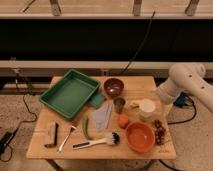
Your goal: Stack cups into tray
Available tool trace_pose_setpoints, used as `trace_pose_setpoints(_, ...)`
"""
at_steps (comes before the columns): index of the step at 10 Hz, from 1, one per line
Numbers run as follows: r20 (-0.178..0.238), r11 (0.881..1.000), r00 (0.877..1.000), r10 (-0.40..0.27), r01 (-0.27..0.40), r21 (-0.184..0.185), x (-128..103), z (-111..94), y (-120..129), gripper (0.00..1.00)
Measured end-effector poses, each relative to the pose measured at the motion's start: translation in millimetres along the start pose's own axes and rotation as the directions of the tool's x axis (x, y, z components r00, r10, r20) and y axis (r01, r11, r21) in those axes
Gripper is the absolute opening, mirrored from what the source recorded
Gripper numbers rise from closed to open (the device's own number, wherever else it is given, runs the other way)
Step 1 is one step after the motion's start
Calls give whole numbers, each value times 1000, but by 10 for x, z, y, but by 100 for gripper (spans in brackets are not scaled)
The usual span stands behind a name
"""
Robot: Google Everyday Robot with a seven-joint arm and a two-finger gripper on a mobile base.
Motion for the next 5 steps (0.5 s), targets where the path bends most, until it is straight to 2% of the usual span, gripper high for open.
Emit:
trace_pose_setpoints(1,4,999,999,34,-34,5,59,-3,16,80)
trace_pose_setpoints(2,22,994,994,111,-111,8,189,7,56,80)
trace_pose_setpoints(5,57,983,982,182,-182,3,254,130,32,80)
